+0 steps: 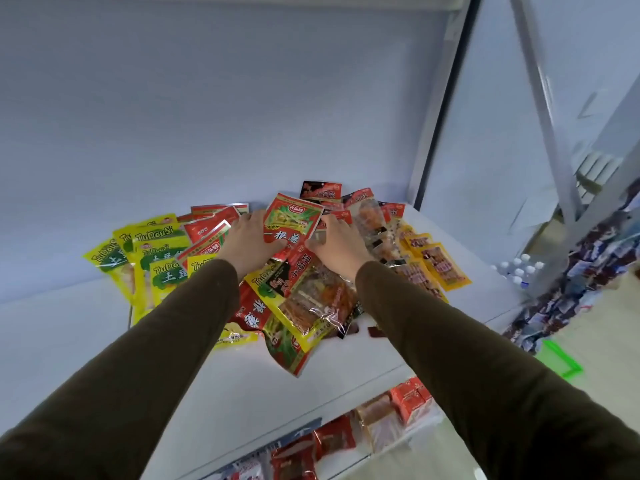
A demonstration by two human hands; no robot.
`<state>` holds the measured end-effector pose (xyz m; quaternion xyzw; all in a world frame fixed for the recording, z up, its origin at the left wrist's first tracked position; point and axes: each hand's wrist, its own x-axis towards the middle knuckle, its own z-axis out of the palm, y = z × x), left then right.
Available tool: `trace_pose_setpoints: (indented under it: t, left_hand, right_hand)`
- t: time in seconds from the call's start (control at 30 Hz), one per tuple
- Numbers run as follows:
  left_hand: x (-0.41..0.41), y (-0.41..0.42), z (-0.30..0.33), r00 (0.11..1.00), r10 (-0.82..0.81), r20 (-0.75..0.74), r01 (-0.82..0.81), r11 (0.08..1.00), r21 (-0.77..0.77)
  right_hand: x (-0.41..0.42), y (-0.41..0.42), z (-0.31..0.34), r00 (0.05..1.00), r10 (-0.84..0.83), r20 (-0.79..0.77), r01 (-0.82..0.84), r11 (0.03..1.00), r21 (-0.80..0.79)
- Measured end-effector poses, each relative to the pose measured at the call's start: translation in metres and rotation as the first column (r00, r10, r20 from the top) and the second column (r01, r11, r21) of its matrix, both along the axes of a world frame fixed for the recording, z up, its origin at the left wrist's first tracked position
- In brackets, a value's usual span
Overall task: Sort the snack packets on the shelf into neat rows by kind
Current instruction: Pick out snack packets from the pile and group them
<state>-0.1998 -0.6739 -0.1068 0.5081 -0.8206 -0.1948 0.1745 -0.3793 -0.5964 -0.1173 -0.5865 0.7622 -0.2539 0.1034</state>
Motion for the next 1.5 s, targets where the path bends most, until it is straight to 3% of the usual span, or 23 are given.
trace_pose_setpoints:
  t: [0.1,0.2,0.43,0.57,0.7,0.77,0.87,0.97,1.13,1.27,1.37,1.5]
  left_hand:
    - [-0.007,-0.008,-0.002,1.000,-0.008,0.021,0.008,1.000,0.010]
    - [-0.014,-0.014,-0.004,0.999,-0.027,0.040,0.026,0.999,0.040]
    - [-0.028,-0.020,-0.007,0.998,0.025,0.062,-0.026,1.000,0.014]
    - [-0.032,-0.019,-0.012,0.997,0.056,0.050,-0.055,0.998,-0.015]
    - [-0.036,-0.019,-0.015,0.994,0.088,0.072,-0.084,0.995,-0.050]
    - [-0.037,-0.019,-0.014,0.991,0.103,0.084,-0.097,0.993,-0.071]
    - [-0.040,-0.018,-0.012,0.988,0.121,0.097,-0.109,0.986,-0.124]
    - [-0.047,-0.014,-0.010,0.989,0.127,0.080,-0.110,0.975,-0.192]
    - [-0.069,-0.002,0.001,0.995,0.030,-0.100,-0.055,0.964,-0.260]
    - [-0.086,0.008,0.011,0.946,-0.040,-0.320,-0.019,0.983,-0.181]
    - [-0.098,0.013,0.014,0.927,-0.066,-0.369,0.019,0.992,-0.127]
    - [-0.109,0.015,0.013,0.888,-0.079,-0.454,0.084,0.996,-0.008]
  right_hand:
    - [-0.008,-0.012,-0.007,0.995,-0.065,-0.082,0.068,0.997,0.038]
    - [-0.021,-0.019,-0.012,0.992,-0.108,-0.067,0.112,0.992,0.062]
    - [-0.038,-0.032,-0.012,0.965,-0.163,0.204,0.156,0.987,0.049]
    - [-0.051,-0.041,-0.009,0.856,-0.207,0.473,0.221,0.975,0.028]
    - [-0.061,-0.045,-0.007,0.645,-0.198,0.738,0.237,0.970,0.053]
    - [-0.068,-0.046,-0.005,0.601,-0.191,0.776,0.258,0.965,0.038]
    - [-0.082,-0.045,-0.003,0.641,-0.190,0.744,0.283,0.959,0.002]
    - [-0.094,-0.044,-0.001,0.590,-0.157,0.792,0.274,0.962,-0.013]
    - [-0.113,-0.037,0.015,0.546,-0.010,0.838,0.274,0.947,-0.167]
    - [-0.128,-0.032,0.028,0.472,0.087,0.877,0.294,0.922,-0.250]
    - [-0.137,-0.028,0.035,0.381,0.130,0.915,0.294,0.922,-0.254]
    - [-0.145,-0.023,0.044,0.384,0.229,0.895,0.252,0.906,-0.340]
